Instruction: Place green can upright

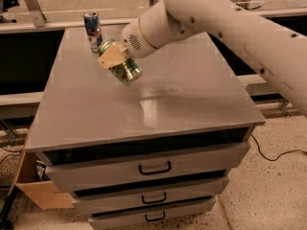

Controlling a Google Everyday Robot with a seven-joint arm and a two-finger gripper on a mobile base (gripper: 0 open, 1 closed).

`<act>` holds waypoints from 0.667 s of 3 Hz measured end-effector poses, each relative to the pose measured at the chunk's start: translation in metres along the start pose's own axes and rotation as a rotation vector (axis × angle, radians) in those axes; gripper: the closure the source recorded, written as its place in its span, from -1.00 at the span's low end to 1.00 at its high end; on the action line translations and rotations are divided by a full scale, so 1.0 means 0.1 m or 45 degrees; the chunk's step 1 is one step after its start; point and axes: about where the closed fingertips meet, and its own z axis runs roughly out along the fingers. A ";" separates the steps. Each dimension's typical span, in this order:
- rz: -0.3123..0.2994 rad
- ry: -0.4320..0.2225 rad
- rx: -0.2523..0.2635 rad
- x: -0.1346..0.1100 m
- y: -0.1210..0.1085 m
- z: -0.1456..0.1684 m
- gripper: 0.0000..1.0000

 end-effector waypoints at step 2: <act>-0.092 -0.413 -0.072 0.04 -0.43 -0.66 1.00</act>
Offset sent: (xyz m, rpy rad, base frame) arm 0.0203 -0.1277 0.0410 0.3564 -0.4156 0.1612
